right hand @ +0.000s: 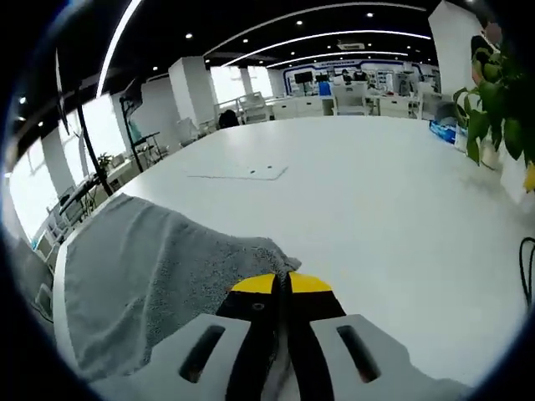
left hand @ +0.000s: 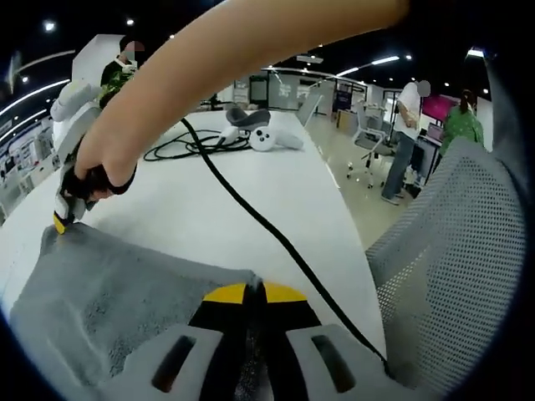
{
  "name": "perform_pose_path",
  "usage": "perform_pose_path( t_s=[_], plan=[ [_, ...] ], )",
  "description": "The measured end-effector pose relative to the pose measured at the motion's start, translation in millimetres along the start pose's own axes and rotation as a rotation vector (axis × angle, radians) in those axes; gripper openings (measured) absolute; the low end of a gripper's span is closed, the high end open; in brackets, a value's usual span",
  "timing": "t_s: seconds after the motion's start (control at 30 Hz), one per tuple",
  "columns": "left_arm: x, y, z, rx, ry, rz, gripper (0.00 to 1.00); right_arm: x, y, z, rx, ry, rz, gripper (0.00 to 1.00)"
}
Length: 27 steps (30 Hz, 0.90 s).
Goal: Fold the towel on the table until its edges align and the towel forms a compact rectangular stack.
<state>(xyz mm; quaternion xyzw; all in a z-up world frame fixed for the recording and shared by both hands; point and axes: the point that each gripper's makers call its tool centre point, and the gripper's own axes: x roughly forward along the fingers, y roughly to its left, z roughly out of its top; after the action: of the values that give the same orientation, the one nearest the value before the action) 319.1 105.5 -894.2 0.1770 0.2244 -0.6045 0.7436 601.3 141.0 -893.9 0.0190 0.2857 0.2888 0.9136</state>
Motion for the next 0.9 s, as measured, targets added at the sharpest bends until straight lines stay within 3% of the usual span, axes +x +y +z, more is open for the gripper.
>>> perform_pose_path(
  t_s=[0.13,0.27,0.37,0.53,0.63,0.9],
  plan=[
    [-11,3.7,14.2,-0.043,-0.052,0.017,0.05,-10,13,13.4,0.049,-0.029,0.047,0.01],
    [-32,6.8,28.6,-0.089,-0.122,0.030,0.05,-19,23,22.7,0.037,-0.034,0.067,0.01],
    [-44,7.1,43.7,-0.122,-0.199,0.022,0.05,-21,28,29.7,0.044,-0.045,0.077,0.01],
    [-60,11.4,56.7,-0.125,-0.230,0.040,0.05,-28,40,46.5,0.075,-0.078,0.090,0.01],
    [-74,11.4,76.2,-0.142,-0.300,0.042,0.05,-34,43,61.5,0.101,-0.108,0.101,0.01],
    [-109,8.5,105.8,-0.147,-0.395,0.067,0.05,-55,62,102.0,0.148,-0.194,0.122,0.01]
  ],
)
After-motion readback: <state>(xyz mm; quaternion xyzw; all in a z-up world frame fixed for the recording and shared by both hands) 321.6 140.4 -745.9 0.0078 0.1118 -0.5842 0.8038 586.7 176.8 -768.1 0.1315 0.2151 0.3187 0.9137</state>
